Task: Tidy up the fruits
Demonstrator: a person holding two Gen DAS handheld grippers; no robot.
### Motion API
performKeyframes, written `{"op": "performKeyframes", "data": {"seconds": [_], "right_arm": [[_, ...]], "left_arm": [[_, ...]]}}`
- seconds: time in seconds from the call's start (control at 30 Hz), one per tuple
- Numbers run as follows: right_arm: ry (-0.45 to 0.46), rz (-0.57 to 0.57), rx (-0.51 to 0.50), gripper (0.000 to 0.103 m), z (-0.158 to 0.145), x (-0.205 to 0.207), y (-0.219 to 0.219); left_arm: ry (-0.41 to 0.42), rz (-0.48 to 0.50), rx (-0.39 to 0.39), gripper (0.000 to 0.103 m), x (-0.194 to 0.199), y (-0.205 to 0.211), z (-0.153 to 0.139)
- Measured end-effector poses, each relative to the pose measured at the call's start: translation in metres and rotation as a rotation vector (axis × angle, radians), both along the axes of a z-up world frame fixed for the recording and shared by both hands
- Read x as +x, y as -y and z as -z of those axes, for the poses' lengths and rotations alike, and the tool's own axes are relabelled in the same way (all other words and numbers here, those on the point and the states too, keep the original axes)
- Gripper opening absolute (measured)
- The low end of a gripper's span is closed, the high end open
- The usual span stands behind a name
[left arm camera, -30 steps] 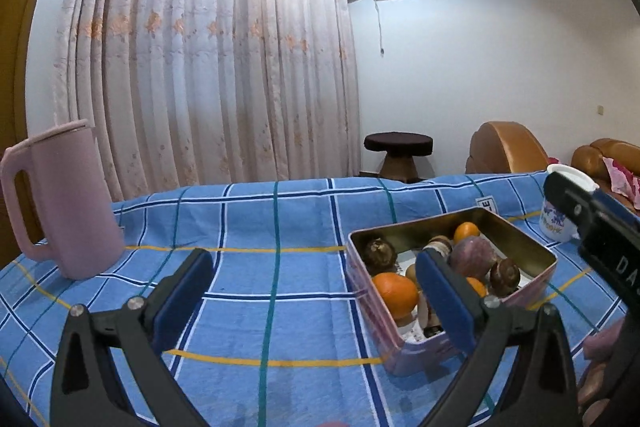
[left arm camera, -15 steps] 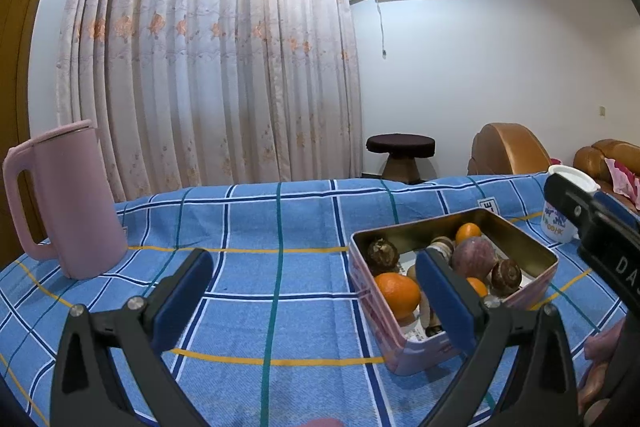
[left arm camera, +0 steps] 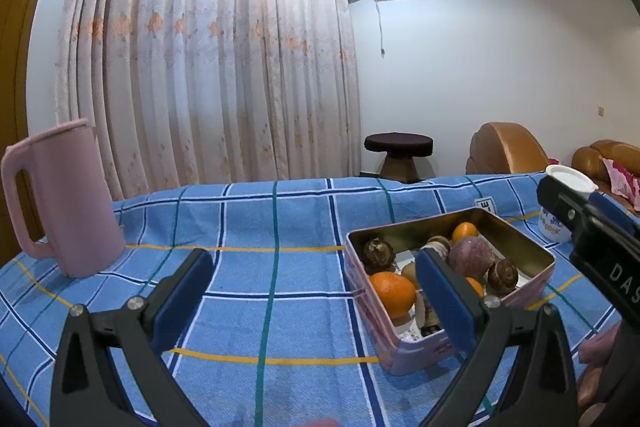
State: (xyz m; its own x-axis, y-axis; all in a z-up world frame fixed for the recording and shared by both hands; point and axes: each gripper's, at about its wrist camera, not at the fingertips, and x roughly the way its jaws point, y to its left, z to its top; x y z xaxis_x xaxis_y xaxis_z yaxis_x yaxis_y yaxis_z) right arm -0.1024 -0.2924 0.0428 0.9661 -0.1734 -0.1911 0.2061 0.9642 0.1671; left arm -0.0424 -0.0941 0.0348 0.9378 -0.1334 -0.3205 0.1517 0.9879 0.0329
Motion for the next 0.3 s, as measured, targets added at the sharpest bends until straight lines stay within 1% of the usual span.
{"op": "performKeyframes", "data": {"seconds": [0.3], "right_arm": [[-0.008,-0.005,-0.001,0.082,0.0004,0.0021,-0.0004]], "left_arm": [[-0.011,0.023,0.002,0.103,0.0008,0.0037,0.0002]]}}
